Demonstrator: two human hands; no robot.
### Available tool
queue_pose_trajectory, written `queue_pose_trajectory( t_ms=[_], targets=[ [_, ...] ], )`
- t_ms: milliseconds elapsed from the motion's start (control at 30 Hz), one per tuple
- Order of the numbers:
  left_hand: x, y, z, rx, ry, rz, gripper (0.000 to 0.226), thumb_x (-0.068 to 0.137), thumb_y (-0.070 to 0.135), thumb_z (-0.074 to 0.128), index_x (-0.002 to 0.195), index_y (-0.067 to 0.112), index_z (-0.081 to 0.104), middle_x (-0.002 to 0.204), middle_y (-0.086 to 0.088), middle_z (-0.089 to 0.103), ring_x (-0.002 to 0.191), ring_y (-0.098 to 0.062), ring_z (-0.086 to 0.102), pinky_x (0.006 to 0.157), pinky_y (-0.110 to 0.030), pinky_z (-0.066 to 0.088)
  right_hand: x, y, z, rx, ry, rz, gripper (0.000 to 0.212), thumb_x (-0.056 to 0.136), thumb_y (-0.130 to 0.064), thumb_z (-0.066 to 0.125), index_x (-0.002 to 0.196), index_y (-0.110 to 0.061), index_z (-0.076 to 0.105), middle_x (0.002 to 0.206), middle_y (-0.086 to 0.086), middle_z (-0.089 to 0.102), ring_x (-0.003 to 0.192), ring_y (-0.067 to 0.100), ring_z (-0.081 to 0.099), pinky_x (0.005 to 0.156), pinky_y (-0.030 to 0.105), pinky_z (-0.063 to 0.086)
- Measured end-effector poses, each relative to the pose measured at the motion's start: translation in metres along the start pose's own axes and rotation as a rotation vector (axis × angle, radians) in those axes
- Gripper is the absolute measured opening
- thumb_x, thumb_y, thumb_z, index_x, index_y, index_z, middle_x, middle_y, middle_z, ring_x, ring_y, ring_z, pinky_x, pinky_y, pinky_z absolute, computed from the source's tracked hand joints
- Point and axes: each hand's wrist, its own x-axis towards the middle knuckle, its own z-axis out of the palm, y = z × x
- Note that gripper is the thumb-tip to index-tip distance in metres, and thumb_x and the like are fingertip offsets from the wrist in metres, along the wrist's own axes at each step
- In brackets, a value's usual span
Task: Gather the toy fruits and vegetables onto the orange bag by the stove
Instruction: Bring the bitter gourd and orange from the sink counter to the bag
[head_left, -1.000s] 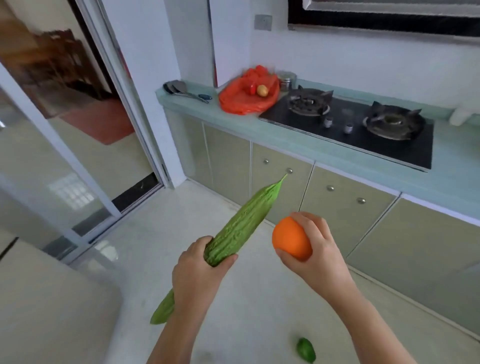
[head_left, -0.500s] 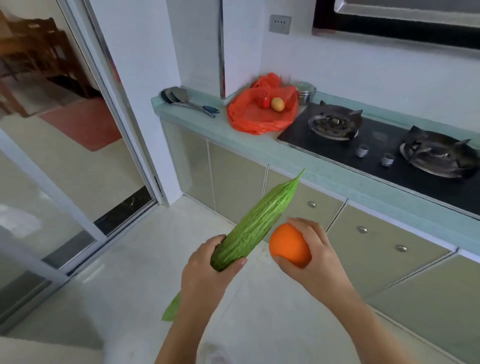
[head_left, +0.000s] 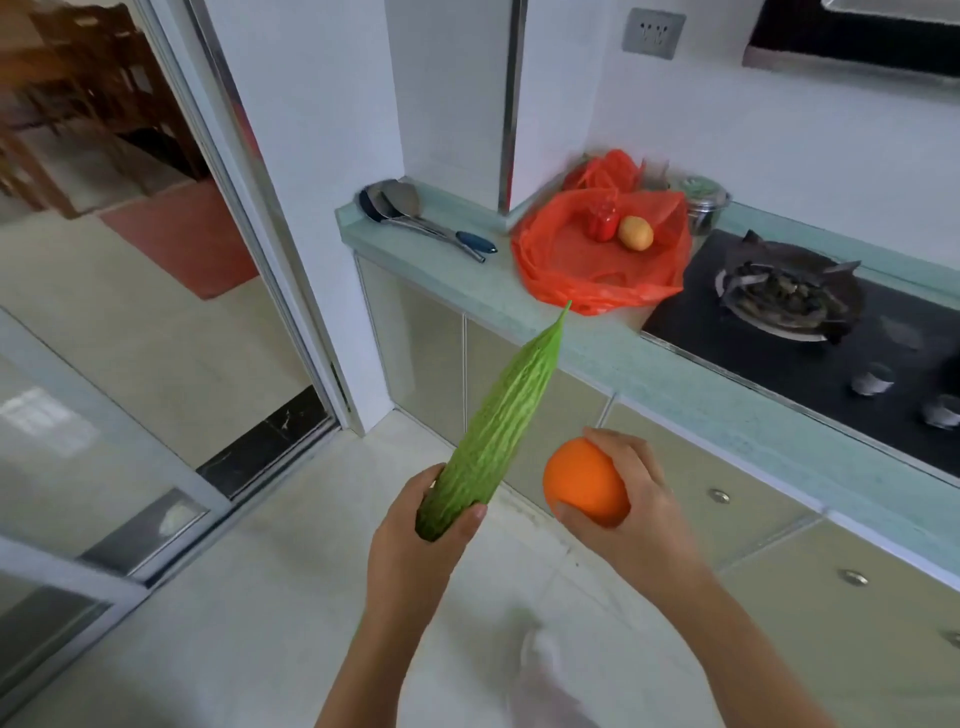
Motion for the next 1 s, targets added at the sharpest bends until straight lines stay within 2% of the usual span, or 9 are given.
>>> queue_pose_trajectory(
  t_ms=[133, 300, 367, 467, 567, 633, 800, 900, 1000],
  targets=[
    [0.062, 0.005, 0.003, 0.007, 0.020, -0.019, 0.037, 0.076, 0.030, 0.072, 0.104, 0.043, 0.051, 0.090, 0.025, 0.060, 0.081, 0.016, 0.053, 0.063, -0.010, 0.045, 0.075, 0.005, 0.015, 0.030, 0.016, -0.035, 0.064, 0.067, -0.024, 0.078, 0.120, -0.036, 0.044, 0.121, -0.012, 0.039, 0.105, 0.009, 0.044, 0.081, 0.022, 0.037],
    [0.159, 0.037, 0.022, -0.022, -0.010, 0.025, 0.031, 0.078, 0.026, 0.072, 0.094, 0.045, 0.054, 0.083, 0.014, 0.062, 0.068, 0.003, 0.057, 0.058, -0.019, 0.048, 0.175, 0.022, 0.012, 0.066, 0.075, -0.039, 0.066, 0.067, -0.021, 0.079, 0.123, -0.031, 0.046, 0.120, -0.010, 0.040, 0.102, 0.011, 0.046, 0.080, 0.022, 0.036],
    [0.196, 0.055, 0.034, -0.053, -0.074, 0.018, 0.029, 0.079, 0.025, 0.071, 0.093, 0.045, 0.055, 0.085, 0.006, 0.063, 0.065, -0.001, 0.057, 0.059, -0.025, 0.050, 0.213, 0.028, 0.003, 0.064, 0.106, -0.019, 0.067, 0.067, -0.022, 0.079, 0.125, -0.029, 0.046, 0.119, -0.010, 0.039, 0.101, 0.008, 0.044, 0.079, 0.014, 0.034],
    [0.246, 0.071, 0.054, -0.020, -0.129, 0.054, 0.030, 0.079, 0.029, 0.071, 0.098, 0.044, 0.054, 0.089, 0.014, 0.063, 0.075, 0.004, 0.058, 0.064, -0.018, 0.050, 0.260, 0.036, -0.010, 0.051, 0.122, -0.033, 0.067, 0.067, -0.022, 0.079, 0.122, -0.035, 0.044, 0.118, -0.013, 0.038, 0.097, 0.000, 0.039, 0.071, 0.004, 0.033],
    [0.281, 0.074, 0.073, 0.035, -0.127, 0.101, 0.030, 0.078, 0.029, 0.071, 0.093, 0.047, 0.052, 0.084, 0.023, 0.061, 0.078, 0.009, 0.055, 0.060, -0.009, 0.044, 0.297, 0.046, -0.017, 0.036, 0.137, -0.025, 0.067, 0.067, -0.021, 0.080, 0.121, -0.036, 0.043, 0.118, -0.012, 0.039, 0.099, 0.003, 0.041, 0.079, 0.018, 0.034],
    [0.298, 0.073, 0.082, 0.085, -0.152, 0.117, 0.028, 0.078, 0.031, 0.070, 0.092, 0.048, 0.052, 0.084, 0.026, 0.060, 0.077, 0.006, 0.056, 0.061, -0.014, 0.044, 0.315, 0.054, -0.018, 0.024, 0.146, 0.004, 0.068, 0.067, -0.022, 0.080, 0.125, -0.029, 0.046, 0.119, -0.010, 0.039, 0.102, 0.006, 0.042, 0.083, 0.022, 0.034],
    [0.356, 0.071, 0.104, 0.205, -0.195, 0.177, 0.029, 0.077, 0.040, 0.068, 0.099, 0.048, 0.050, 0.088, 0.015, 0.062, 0.082, -0.004, 0.057, 0.071, -0.031, 0.050, 0.351, 0.072, -0.017, 0.014, 0.183, 0.071, 0.069, 0.067, -0.024, 0.080, 0.127, -0.028, 0.045, 0.119, -0.010, 0.039, 0.103, 0.004, 0.041, 0.082, 0.016, 0.035],
    [0.399, 0.073, 0.120, 0.277, -0.237, 0.226, 0.046, 0.073, 0.056, 0.060, 0.114, 0.037, 0.052, 0.095, 0.014, 0.061, 0.088, -0.007, 0.057, 0.077, -0.037, 0.050, 0.367, 0.083, -0.016, 0.006, 0.223, 0.141, 0.069, 0.068, -0.024, 0.079, 0.128, -0.029, 0.043, 0.121, -0.010, 0.038, 0.105, 0.006, 0.041, 0.084, 0.023, 0.036],
    [0.441, 0.080, 0.139, 0.360, -0.287, 0.355, 0.062, 0.070, 0.064, 0.054, 0.122, 0.030, 0.052, 0.100, 0.012, 0.060, 0.091, -0.008, 0.055, 0.080, -0.032, 0.047, 0.387, 0.090, -0.018, -0.011, 0.278, 0.223, 0.069, 0.070, -0.025, 0.078, 0.128, -0.029, 0.043, 0.121, -0.011, 0.037, 0.104, 0.007, 0.042, 0.082, 0.021, 0.038]
  ],
)
